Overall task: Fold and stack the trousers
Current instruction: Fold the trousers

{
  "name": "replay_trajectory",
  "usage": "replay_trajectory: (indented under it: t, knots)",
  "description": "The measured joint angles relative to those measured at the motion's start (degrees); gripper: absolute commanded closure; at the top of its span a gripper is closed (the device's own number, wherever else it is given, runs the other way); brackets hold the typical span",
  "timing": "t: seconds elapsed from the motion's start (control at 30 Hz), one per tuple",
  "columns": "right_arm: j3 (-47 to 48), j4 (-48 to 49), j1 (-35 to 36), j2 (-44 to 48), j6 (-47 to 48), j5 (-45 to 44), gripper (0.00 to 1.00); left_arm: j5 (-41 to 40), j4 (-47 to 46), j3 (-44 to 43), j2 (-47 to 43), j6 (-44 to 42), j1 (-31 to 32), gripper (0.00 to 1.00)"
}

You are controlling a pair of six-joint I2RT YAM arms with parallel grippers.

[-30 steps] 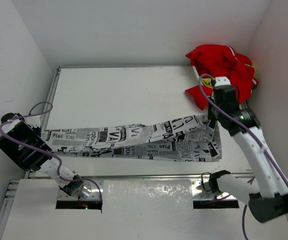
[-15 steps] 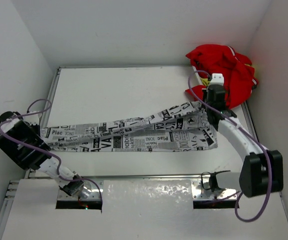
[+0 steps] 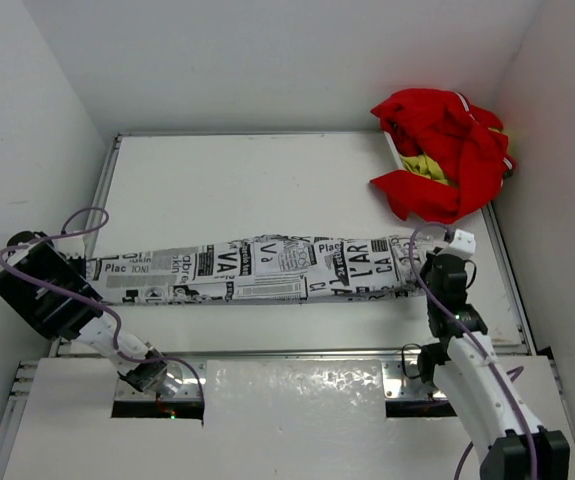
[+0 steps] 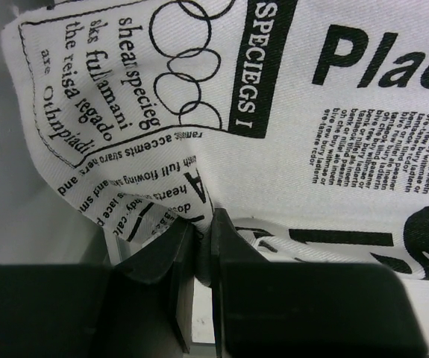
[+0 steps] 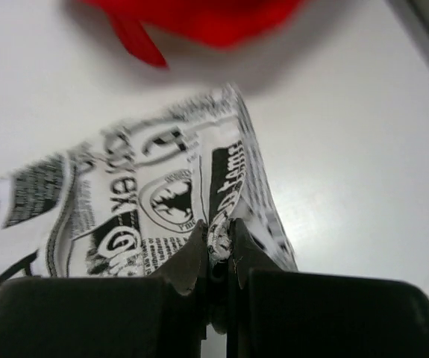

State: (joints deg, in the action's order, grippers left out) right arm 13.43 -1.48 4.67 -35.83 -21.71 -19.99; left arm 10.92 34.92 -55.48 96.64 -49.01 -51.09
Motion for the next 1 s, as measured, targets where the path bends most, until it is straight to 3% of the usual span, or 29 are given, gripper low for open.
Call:
replay_trajectory:
  t: [0.23, 0.3, 0.4, 0.5, 0.57, 0.67, 0.7, 0.73, 0.8, 1.0]
  knots:
    - [-2.8, -6.5, -0.5, -5.6, -7.7, -3.2, 0.88, -0.9, -0.2, 0.0, 0.2, 0.0, 0.0, 1.00]
    - [-1.9, -8.5, -1.0, -8.2, -8.6, -3.7, 0.67, -1.1, -0.4, 0.1, 0.2, -0.1, 0.0, 1.00]
    - [-0.7, -10.8, -2.0, -8.8, -9.1, -4.3, 0.10, -1.6, -1.0, 0.5, 0.2, -0.3, 0.0, 1.00]
    - [1.0, -14.6, -3.5, -8.5, -10.6, -6.0, 0.08, -1.8, -1.4, 0.8, 0.2, -0.3, 0.0, 1.00]
    - [3.0, -18.9, -5.8, -8.9, -12.5, -7.6, 0.10, -1.7, -1.4, 0.8, 0.2, -0.3, 0.0, 1.00]
    - [7.0, -24.1, -8.0, -9.6, -12.3, -9.8, 0.36, -1.2, -1.4, 0.8, 0.2, -0.3, 0.0, 1.00]
    - [8.4, -24.4, -8.1, -9.4, -11.2, -9.4, 0.47, -1.0, -1.4, 0.8, 0.2, -0.3, 0.0, 1.00]
    - [9.9, -23.8, -8.1, -9.1, -9.3, -8.2, 0.64, -0.9, -1.4, 0.8, 0.2, -0.4, 0.0, 1.00]
    - [12.9, -20.0, -7.9, -8.4, -5.4, -3.1, 0.77, -0.8, -1.3, 0.8, 0.2, -0.5, 0.0, 1.00]
    - [18.5, -12.0, 0.8, -16.9, -0.3, 6.2, 0.97, 0.1, -1.2, 0.7, 0.2, -0.2, -0.1, 1.00]
